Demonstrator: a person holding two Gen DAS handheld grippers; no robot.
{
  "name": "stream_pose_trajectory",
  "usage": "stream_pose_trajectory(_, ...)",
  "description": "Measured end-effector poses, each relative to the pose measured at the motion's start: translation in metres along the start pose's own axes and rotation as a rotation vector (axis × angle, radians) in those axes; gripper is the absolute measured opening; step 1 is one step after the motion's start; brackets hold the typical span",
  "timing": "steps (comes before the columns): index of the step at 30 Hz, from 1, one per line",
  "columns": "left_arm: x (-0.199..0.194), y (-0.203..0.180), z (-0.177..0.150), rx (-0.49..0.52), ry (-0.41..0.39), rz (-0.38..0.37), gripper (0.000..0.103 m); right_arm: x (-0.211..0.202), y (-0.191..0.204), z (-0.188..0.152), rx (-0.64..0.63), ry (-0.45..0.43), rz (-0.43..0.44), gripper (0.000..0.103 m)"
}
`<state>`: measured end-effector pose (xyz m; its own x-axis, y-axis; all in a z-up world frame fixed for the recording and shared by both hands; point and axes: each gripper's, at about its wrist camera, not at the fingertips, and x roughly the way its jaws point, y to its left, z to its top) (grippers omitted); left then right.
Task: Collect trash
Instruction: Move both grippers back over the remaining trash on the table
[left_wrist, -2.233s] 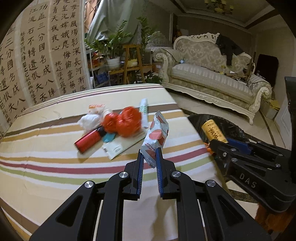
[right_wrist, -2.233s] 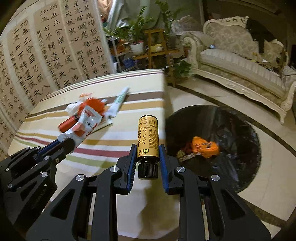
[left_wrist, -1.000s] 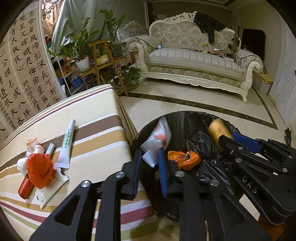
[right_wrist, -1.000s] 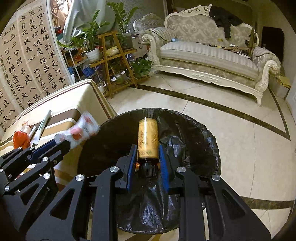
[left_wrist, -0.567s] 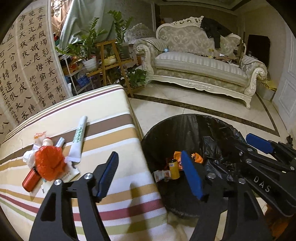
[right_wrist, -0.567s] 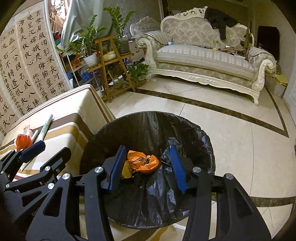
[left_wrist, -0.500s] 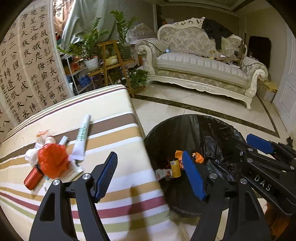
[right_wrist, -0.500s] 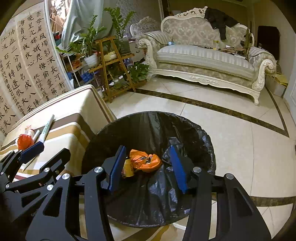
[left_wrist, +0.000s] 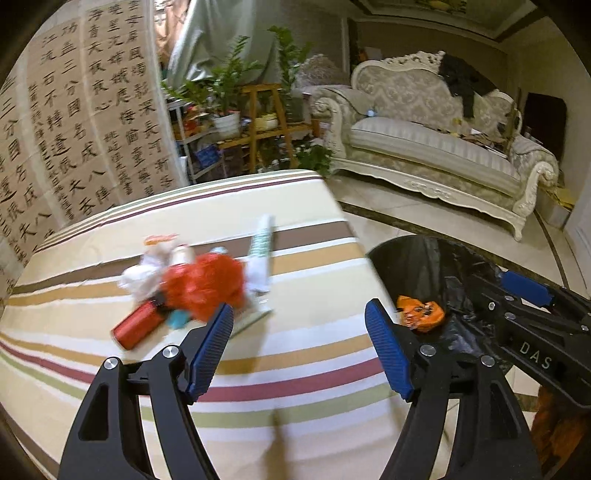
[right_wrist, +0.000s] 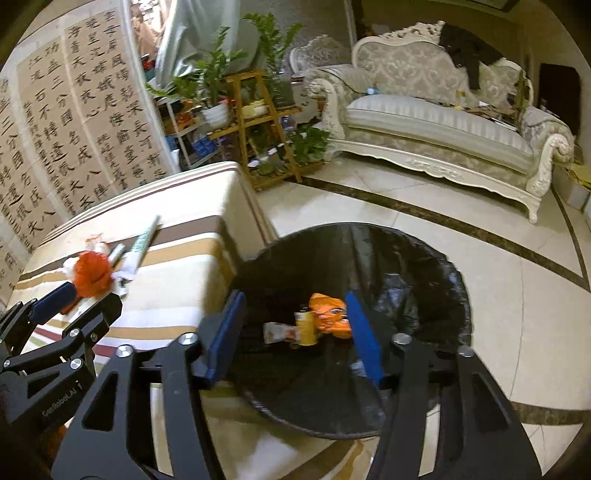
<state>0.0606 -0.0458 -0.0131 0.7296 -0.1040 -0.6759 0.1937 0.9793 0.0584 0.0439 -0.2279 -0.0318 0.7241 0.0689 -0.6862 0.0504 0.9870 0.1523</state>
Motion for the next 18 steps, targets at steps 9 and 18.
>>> stream_pose_trajectory(9, -0.015, 0.063, -0.013, -0.086, -0.015, 0.115, 0.077, 0.001, 0.064, 0.009, -0.108, 0.007, 0.103, 0.067)
stream_pose_trajectory(18, -0.019, 0.126, -0.024, -0.178, -0.001, 0.208, 0.078, 0.008, 0.134, 0.018, -0.217, 0.010, 0.199, 0.075)
